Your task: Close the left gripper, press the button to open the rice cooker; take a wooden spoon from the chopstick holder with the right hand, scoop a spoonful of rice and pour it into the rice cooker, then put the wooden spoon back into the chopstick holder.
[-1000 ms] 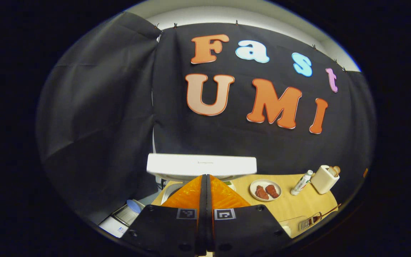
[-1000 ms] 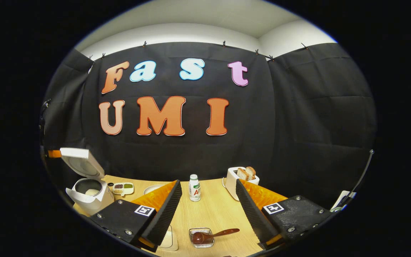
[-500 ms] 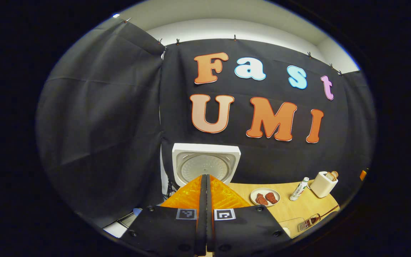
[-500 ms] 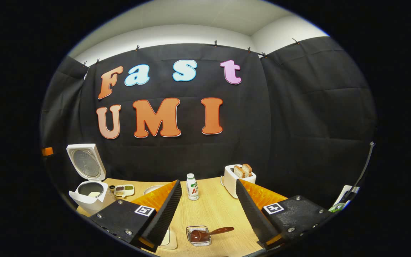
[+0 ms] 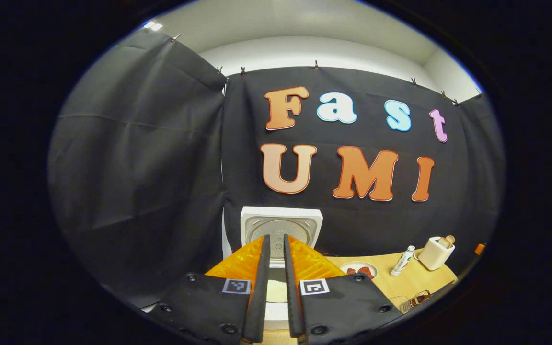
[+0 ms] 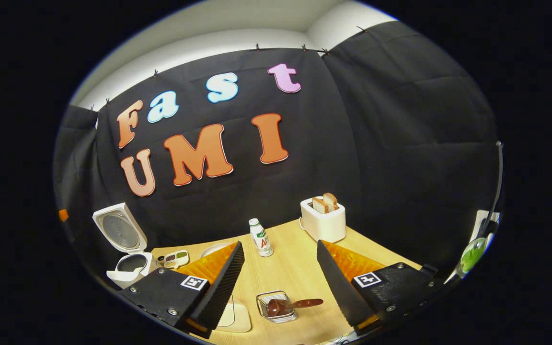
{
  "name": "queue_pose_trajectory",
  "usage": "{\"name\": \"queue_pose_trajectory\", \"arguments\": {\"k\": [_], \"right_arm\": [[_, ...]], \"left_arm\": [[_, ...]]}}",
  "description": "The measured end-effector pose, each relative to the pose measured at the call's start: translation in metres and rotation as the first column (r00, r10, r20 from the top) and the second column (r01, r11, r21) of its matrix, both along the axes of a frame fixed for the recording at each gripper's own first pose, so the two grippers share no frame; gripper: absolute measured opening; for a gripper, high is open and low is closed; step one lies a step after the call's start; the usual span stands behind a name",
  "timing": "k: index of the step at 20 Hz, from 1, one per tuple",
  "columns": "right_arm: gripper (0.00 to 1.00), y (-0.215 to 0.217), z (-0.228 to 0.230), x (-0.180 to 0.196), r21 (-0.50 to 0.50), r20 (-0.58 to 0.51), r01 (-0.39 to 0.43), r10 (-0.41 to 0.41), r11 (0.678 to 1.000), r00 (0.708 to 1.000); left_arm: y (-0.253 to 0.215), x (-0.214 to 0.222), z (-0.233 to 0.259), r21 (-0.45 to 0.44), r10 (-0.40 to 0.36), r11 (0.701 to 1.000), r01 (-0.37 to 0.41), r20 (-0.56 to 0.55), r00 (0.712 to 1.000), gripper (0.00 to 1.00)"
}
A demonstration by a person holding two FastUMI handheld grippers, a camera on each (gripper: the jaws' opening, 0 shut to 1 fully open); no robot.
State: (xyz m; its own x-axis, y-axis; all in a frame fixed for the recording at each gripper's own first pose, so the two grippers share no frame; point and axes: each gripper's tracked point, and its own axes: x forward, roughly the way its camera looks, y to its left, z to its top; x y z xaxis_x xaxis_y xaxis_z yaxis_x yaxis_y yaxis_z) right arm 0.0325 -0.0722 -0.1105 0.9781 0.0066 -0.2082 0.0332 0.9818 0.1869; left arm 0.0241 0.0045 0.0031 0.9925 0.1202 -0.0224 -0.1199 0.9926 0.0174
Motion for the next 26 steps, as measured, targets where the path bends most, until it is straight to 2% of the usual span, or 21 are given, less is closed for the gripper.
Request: {"name": "queue_pose_trajectory", "arguments": {"k": [3,5,6,7,8,12,15,17,19,20,23,24,25,26], "right_arm": [[0.95,-0.011,-0.028,-0.002,0.043,-0.03,0.037,-0.036,0.998,0.999],[0.95,-0.015,-0.048,-0.001,0.073,-0.055,0.054,-0.051,0.996,0.997],[0.95,-0.016,-0.056,0.002,0.091,-0.069,0.063,-0.057,0.994,0.996],[0.95,-0.017,-0.065,0.004,0.113,-0.082,0.071,-0.062,0.991,0.995],[0.95,-0.019,-0.073,0.003,0.134,-0.092,0.078,-0.066,0.988,0.994],[0.95,-0.017,-0.107,0.007,0.17,-0.144,0.09,-0.065,0.981,0.987],[0.95,-0.014,-0.135,0.014,0.25,-0.194,0.089,-0.04,0.964,0.98],[0.94,-0.011,-0.152,0.013,0.321,-0.23,0.102,-0.027,0.942,0.973],[0.86,-0.012,-0.158,0.016,0.365,-0.241,0.119,-0.029,0.924,0.97],[0.78,-0.01,-0.164,0.017,0.372,-0.249,0.117,-0.022,0.921,0.968],[0.65,-0.008,-0.174,0.019,0.394,-0.275,0.124,-0.012,0.911,0.961],[0.55,-0.007,-0.171,0.022,0.412,-0.272,0.127,-0.012,0.902,0.962],[0.39,-0.003,-0.165,0.023,0.437,-0.264,0.114,0.006,0.892,0.965],[0.41,0.007,-0.163,0.026,0.456,-0.264,0.099,0.028,0.884,0.964]], "left_arm": [[-0.003,0.0,-0.005,-0.001,-0.013,1.0,0.013,-0.009,1.0,0.7],[-0.002,-0.005,-0.005,0.005,-0.009,1.0,0.009,-0.015,1.0,0.73],[-0.001,-0.006,-0.005,0.009,0.0,1.0,0.0,-0.013,1.0,0.8],[0.0,-0.009,-0.006,0.014,0.005,1.0,-0.005,-0.011,1.0,0.96],[0.0,-0.009,-0.005,0.017,0.01,1.0,-0.01,-0.006,1.0,1.0],[0.002,-0.013,0.002,-0.012,0.033,0.999,-0.032,0.028,0.999,1.0],[0.004,-0.012,0.001,-0.02,0.054,0.998,-0.054,0.029,0.998,1.0],[0.003,-0.012,-0.005,-0.015,0.058,0.998,-0.058,0.014,0.998,1.0],[0.006,-0.012,-0.014,-0.006,0.073,0.997,-0.073,-0.004,0.997,1.0],[0.008,-0.013,-0.016,-0.003,0.079,0.997,-0.079,-0.01,0.997,1.0],[0.015,-0.013,-0.023,-0.009,0.101,0.995,-0.101,-0.031,0.994,1.0],[0.017,-0.013,-0.024,-0.009,0.108,0.994,-0.108,-0.036,0.994,1.0],[0.019,-0.014,-0.026,-0.006,0.114,0.993,-0.115,-0.04,0.993,1.0],[0.022,-0.014,-0.027,0.004,0.124,0.992,-0.124,-0.043,0.991,1.0]]}}
